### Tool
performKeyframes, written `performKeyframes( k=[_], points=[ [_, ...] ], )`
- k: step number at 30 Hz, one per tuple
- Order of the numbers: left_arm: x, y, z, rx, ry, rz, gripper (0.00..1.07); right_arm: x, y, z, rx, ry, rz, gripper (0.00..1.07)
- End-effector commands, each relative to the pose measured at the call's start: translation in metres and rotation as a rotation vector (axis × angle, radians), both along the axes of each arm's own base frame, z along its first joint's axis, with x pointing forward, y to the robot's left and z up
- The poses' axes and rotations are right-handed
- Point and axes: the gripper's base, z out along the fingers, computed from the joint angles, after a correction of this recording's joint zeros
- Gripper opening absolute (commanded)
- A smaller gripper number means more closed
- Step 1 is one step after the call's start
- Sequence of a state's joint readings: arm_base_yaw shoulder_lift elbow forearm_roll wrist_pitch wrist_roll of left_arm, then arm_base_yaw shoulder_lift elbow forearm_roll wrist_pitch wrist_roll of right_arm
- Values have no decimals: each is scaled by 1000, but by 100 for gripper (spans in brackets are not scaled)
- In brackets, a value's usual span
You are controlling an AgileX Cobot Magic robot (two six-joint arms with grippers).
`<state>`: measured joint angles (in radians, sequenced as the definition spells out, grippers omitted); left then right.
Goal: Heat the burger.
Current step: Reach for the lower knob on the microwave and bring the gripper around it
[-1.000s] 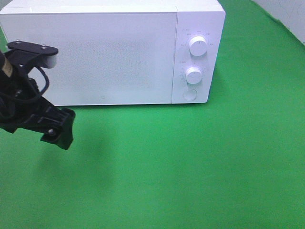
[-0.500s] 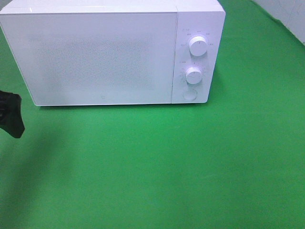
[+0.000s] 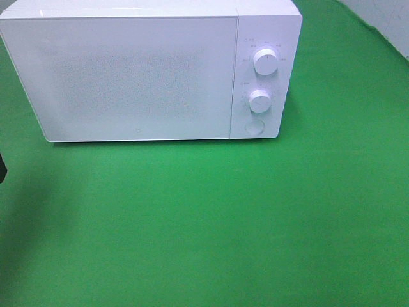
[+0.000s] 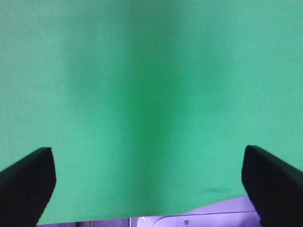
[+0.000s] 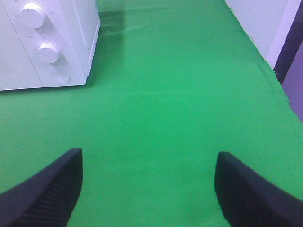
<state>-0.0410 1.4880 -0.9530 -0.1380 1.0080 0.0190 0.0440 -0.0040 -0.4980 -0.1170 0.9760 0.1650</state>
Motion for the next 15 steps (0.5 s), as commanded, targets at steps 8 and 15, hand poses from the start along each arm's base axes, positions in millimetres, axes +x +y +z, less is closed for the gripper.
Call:
performKeyframes(
  k=[8,15],
  points=[
    [-35,1,40,-9,-122,-18,100,-3,0,0,5,-41,-11,74],
    [-69,3,42,-8,-165,-19,100,-3,0,0,5,-41,-11,74]
  ],
)
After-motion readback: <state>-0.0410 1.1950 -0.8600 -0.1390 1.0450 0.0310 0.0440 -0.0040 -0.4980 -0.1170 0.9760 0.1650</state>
